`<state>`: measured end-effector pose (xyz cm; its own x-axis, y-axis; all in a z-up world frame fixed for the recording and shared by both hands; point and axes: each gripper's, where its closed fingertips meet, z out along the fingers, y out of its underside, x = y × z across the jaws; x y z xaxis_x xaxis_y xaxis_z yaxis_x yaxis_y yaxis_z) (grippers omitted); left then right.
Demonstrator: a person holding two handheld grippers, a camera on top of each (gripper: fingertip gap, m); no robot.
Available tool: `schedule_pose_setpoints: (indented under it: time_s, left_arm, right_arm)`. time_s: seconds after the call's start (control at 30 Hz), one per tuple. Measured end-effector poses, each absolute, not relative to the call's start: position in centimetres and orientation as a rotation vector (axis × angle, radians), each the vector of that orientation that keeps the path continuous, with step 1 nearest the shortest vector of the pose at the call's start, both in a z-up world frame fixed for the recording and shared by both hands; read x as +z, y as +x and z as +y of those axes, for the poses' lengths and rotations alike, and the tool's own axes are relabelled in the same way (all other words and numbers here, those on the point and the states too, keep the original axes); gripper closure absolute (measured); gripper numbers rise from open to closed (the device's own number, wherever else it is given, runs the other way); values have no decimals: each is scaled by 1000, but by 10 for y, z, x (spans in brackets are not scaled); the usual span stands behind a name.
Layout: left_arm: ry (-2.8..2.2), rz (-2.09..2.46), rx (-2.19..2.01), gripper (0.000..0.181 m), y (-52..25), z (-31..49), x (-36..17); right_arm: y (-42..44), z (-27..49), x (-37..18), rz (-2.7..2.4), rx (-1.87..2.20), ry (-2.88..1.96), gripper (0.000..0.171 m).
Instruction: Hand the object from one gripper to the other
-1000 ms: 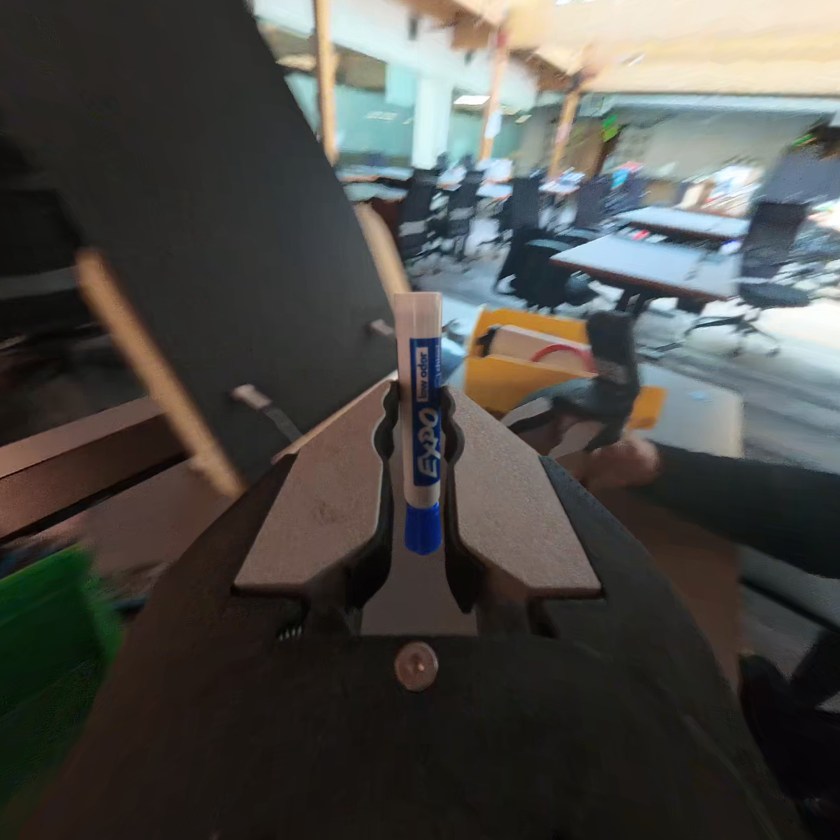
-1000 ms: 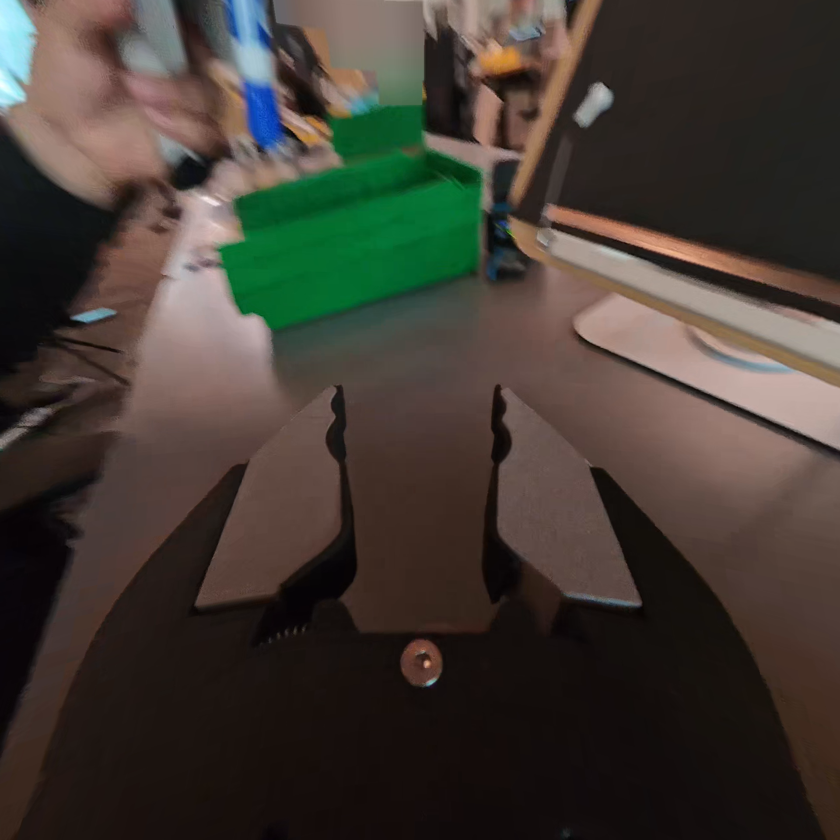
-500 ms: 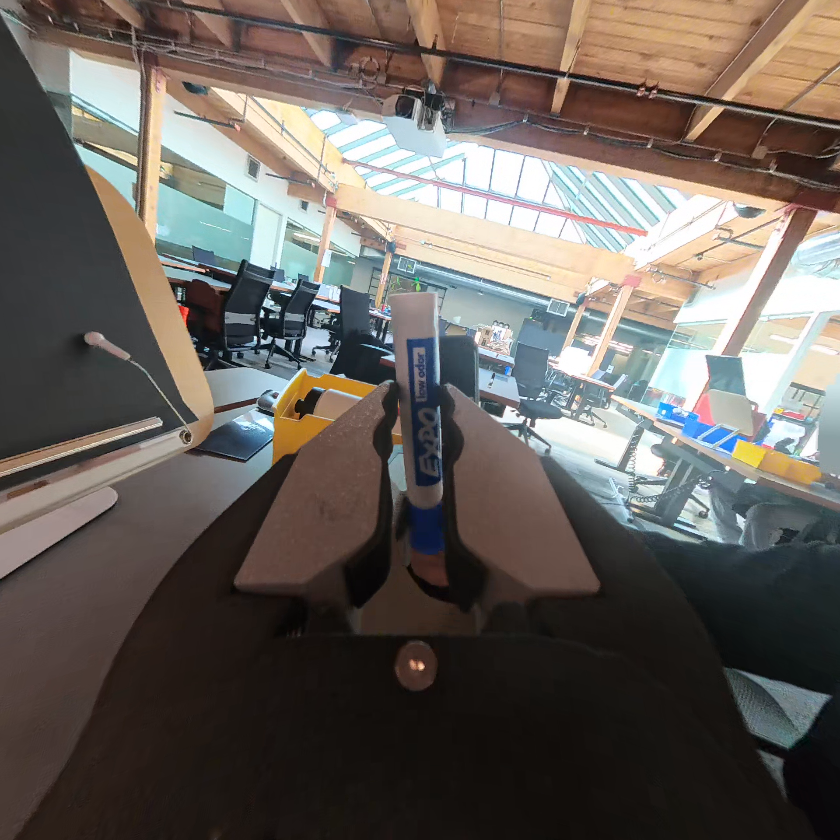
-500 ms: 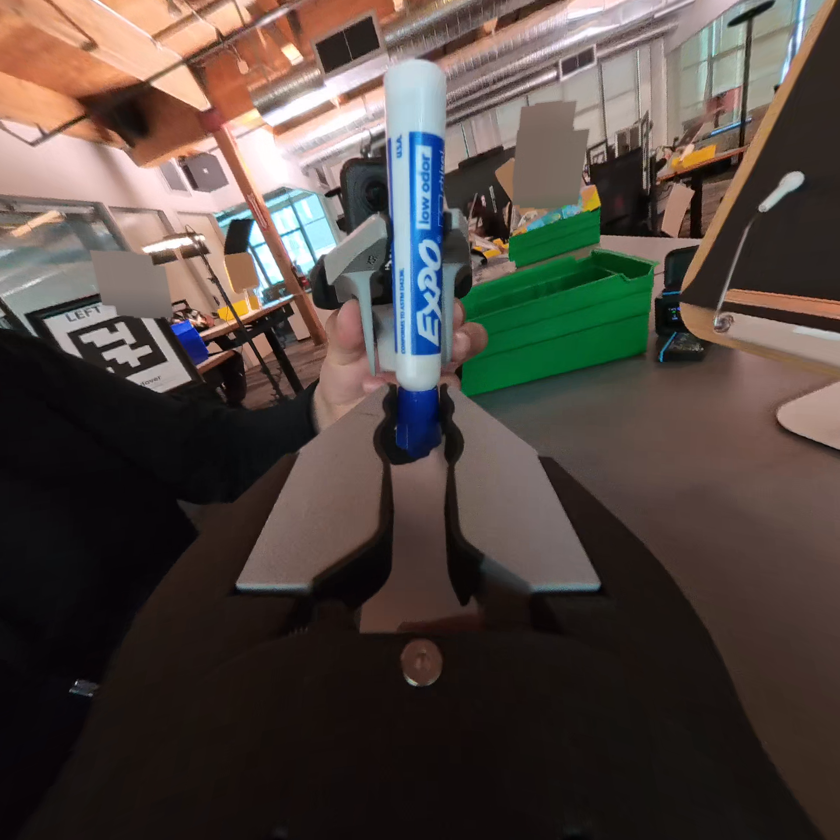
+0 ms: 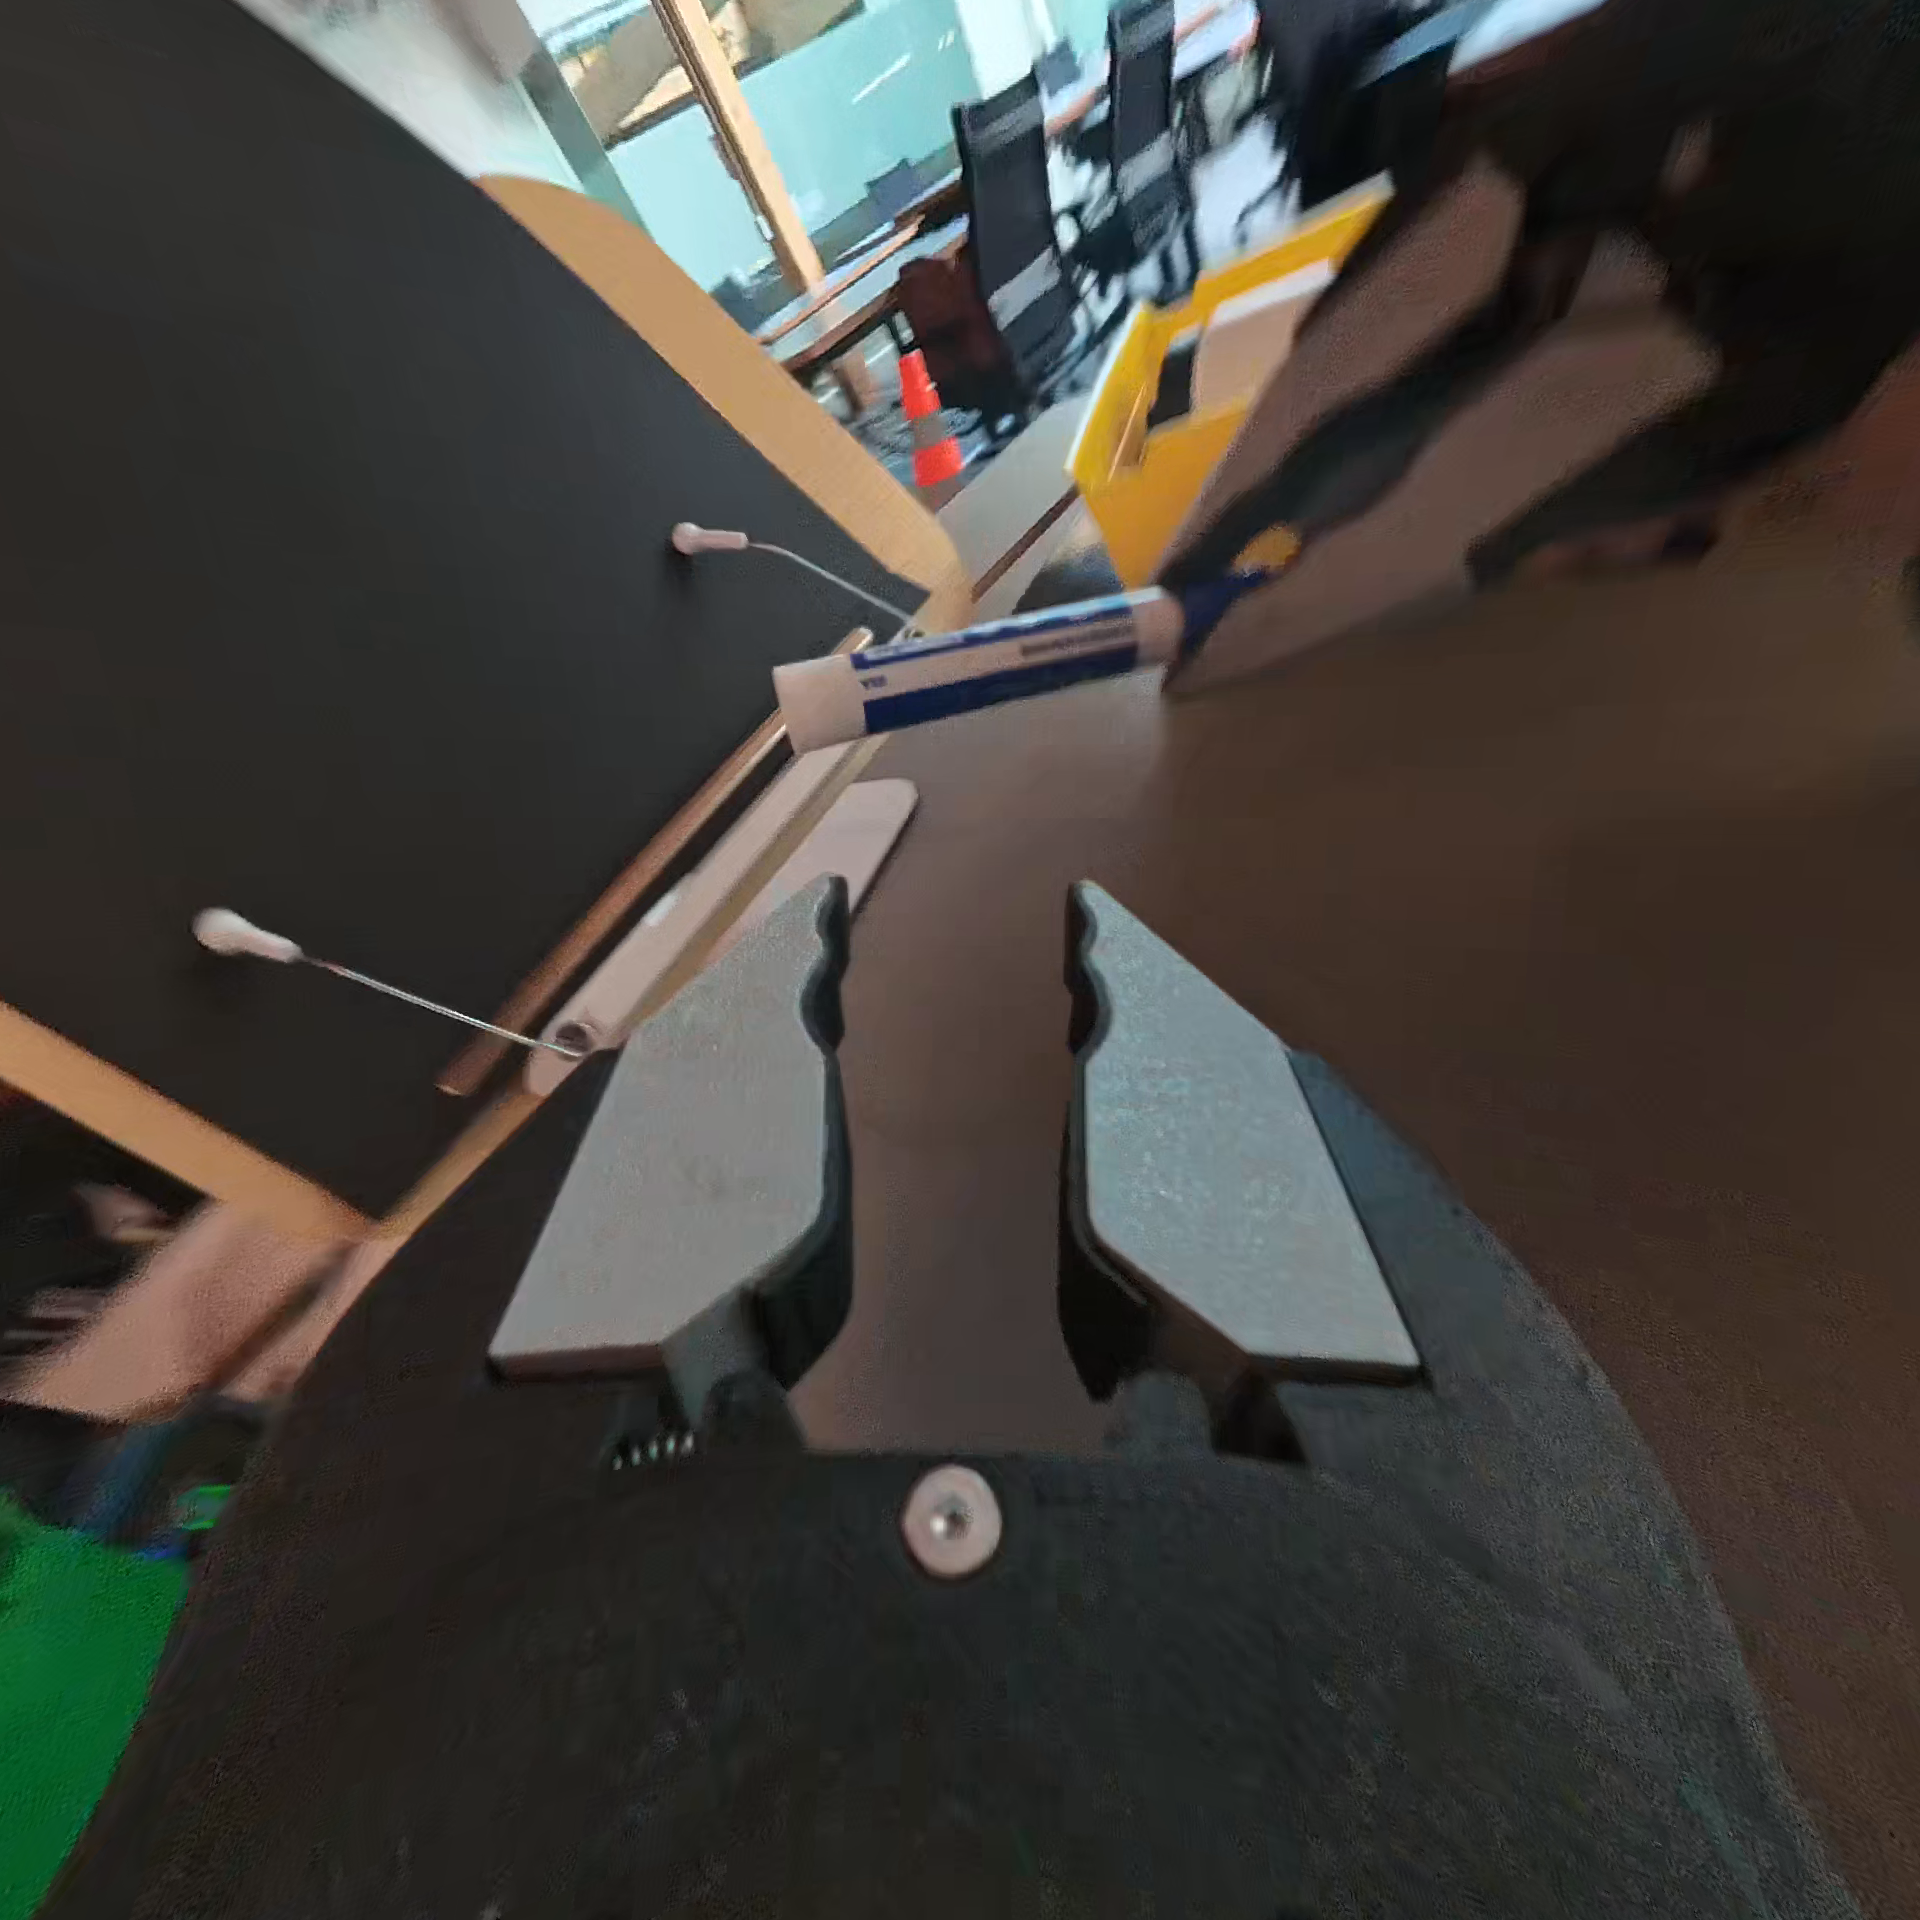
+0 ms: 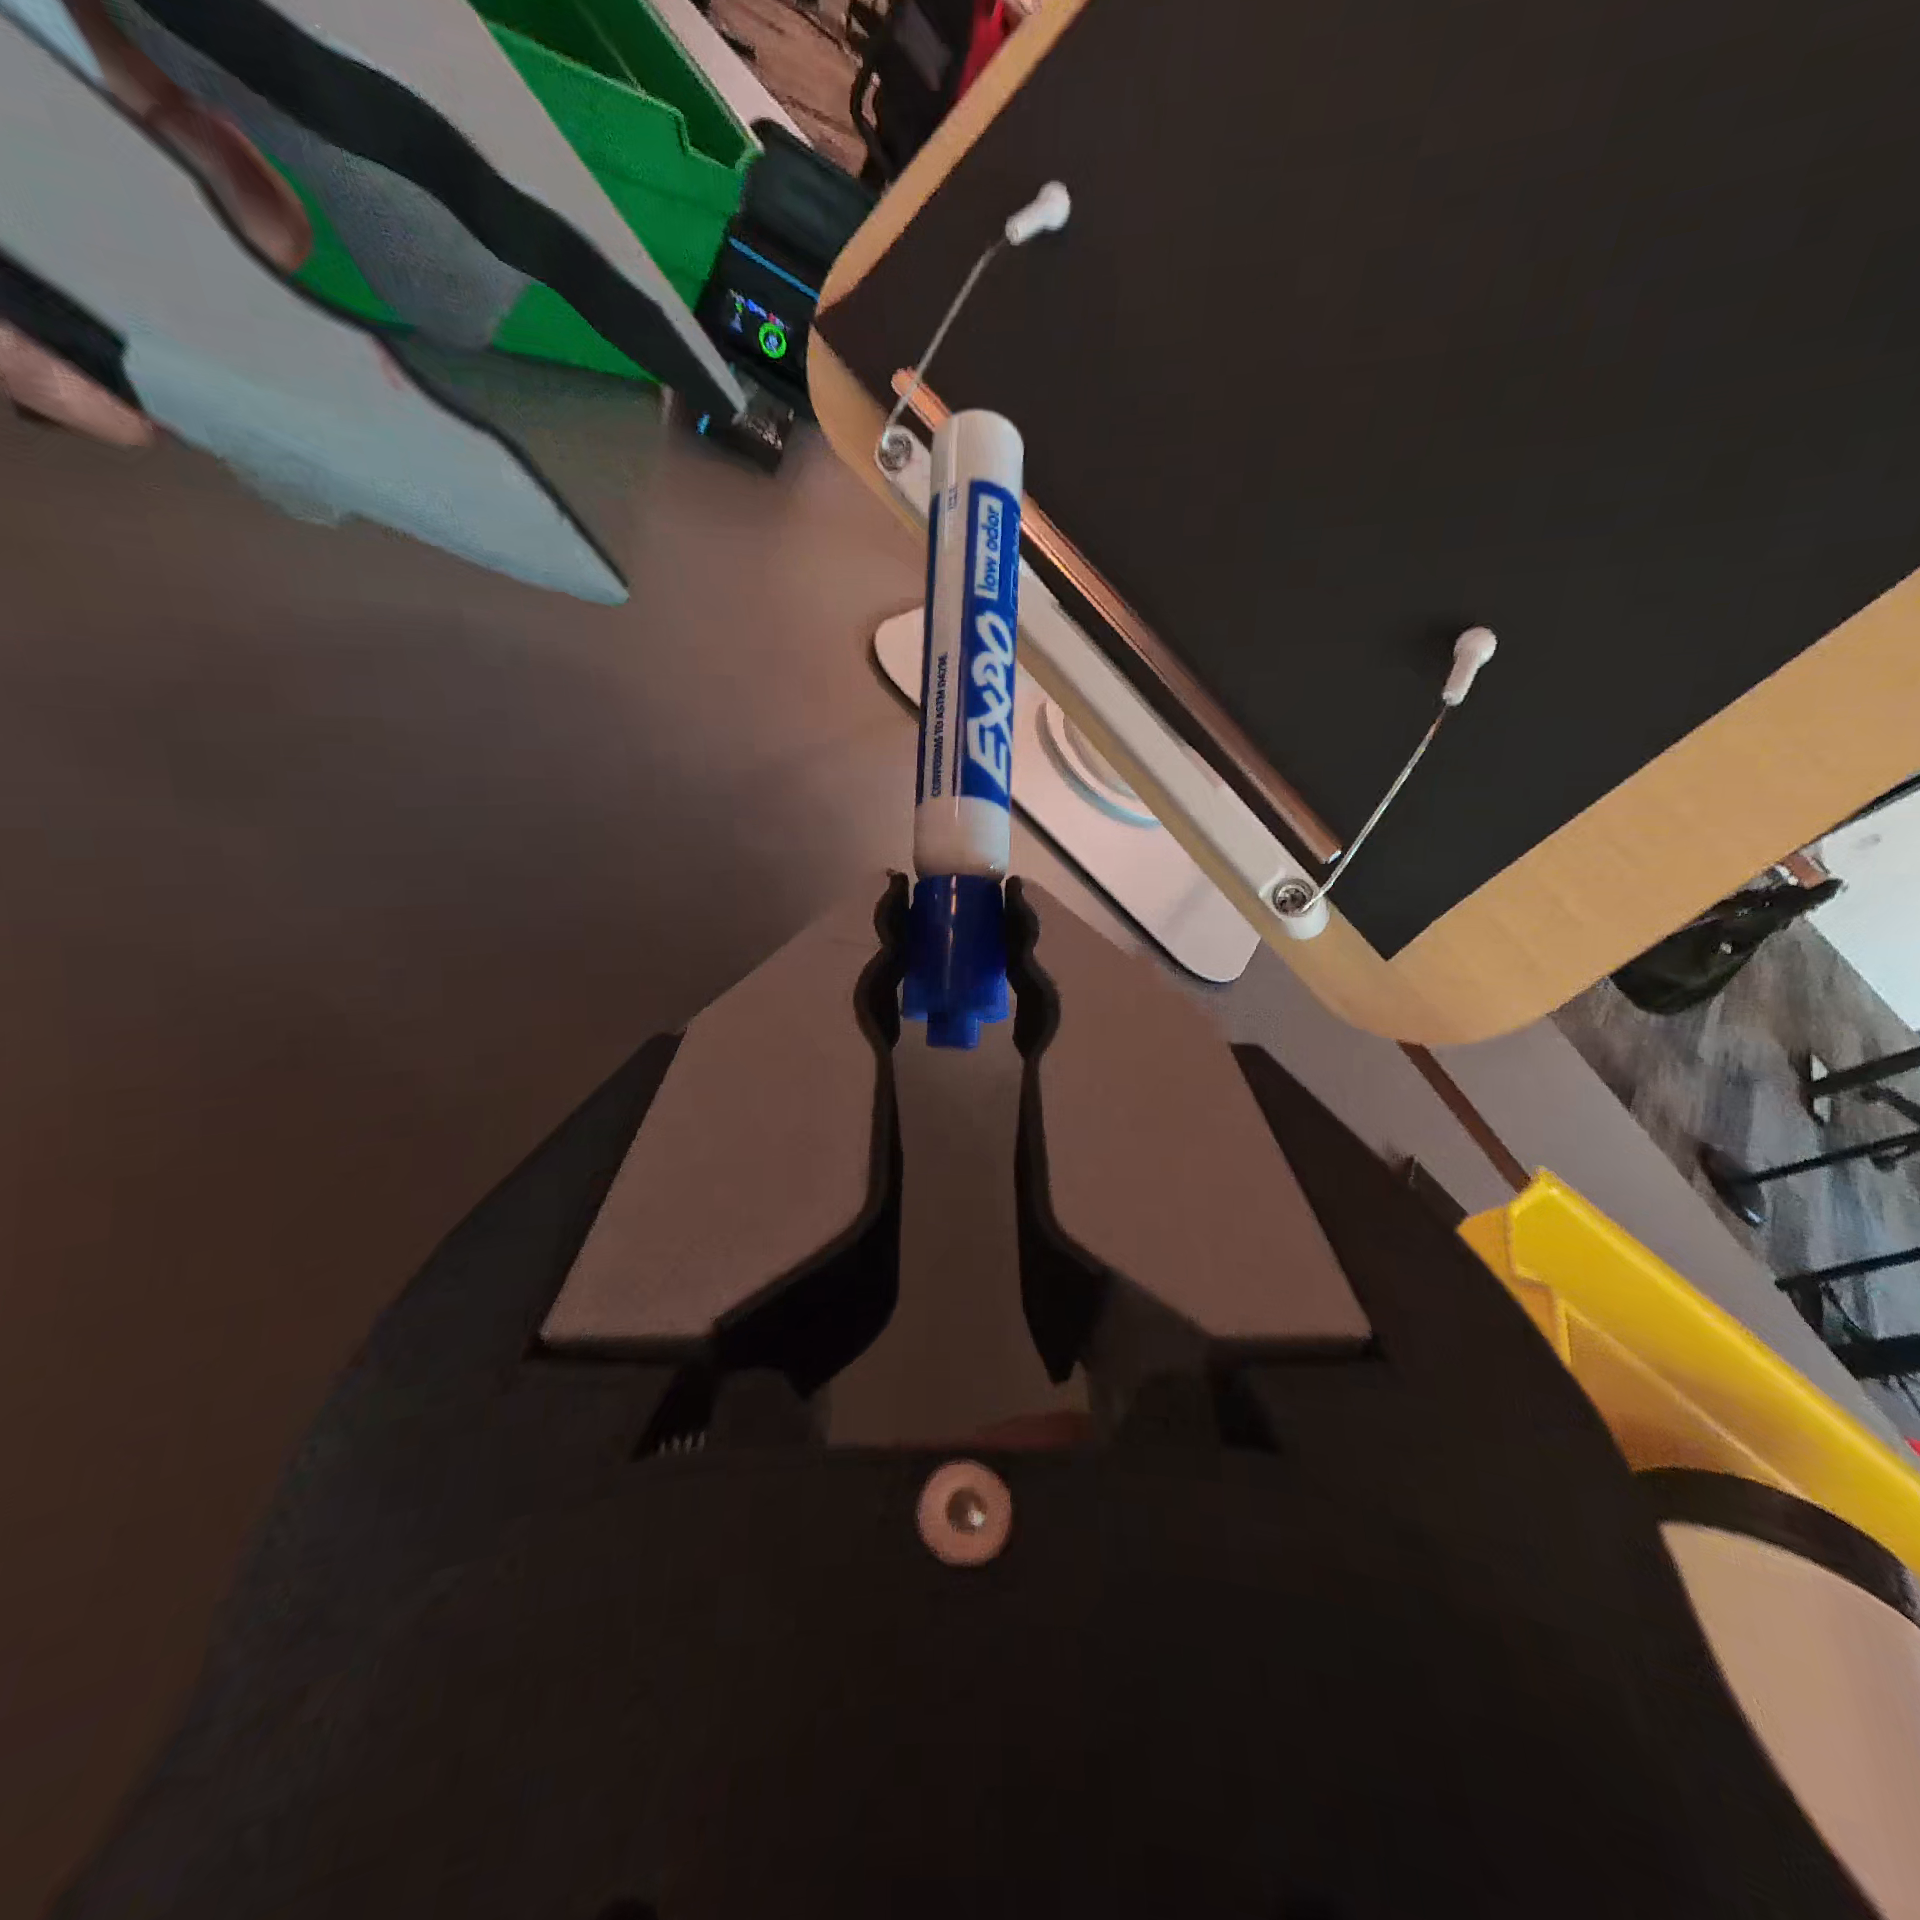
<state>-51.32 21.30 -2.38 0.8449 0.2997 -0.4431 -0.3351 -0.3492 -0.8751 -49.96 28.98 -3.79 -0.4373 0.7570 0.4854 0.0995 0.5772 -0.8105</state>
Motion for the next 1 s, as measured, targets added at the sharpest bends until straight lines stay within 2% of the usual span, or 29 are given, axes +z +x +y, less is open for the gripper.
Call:
schedule_pose_setpoints:
  time_s: [0.13,0.3,0.4,0.53,0.63,0.87,1.0]
  left_arm:
    - [-1853,319,1064,142,-517,219,-46]
    - [-1815,480,1234,142,-516,230,-60]
    - [-1750,560,1310,151,-511,234,-58]
    - [-1792,543,1255,147,-510,237,-68]
    - [-1815,502,1161,149,-506,240,-72]
    - [-1886,367,808,142,-483,258,-87]
    - [-1893,382,746,155,-468,267,-90]
  right_arm:
    - [-500,295,-55,-1967,787,-698,156]
    - [-492,273,-70,-2095,811,-667,156]
    - [-487,262,-69,-2120,875,-650,157]
    - [-479,250,-56,-2122,1047,-667,160]
    - [-484,260,-59,-2116,1033,-716,160]
    - [-477,242,-39,-2086,1376,-793,162]
    - [-473,232,-34,-2086,1489,-799,163]
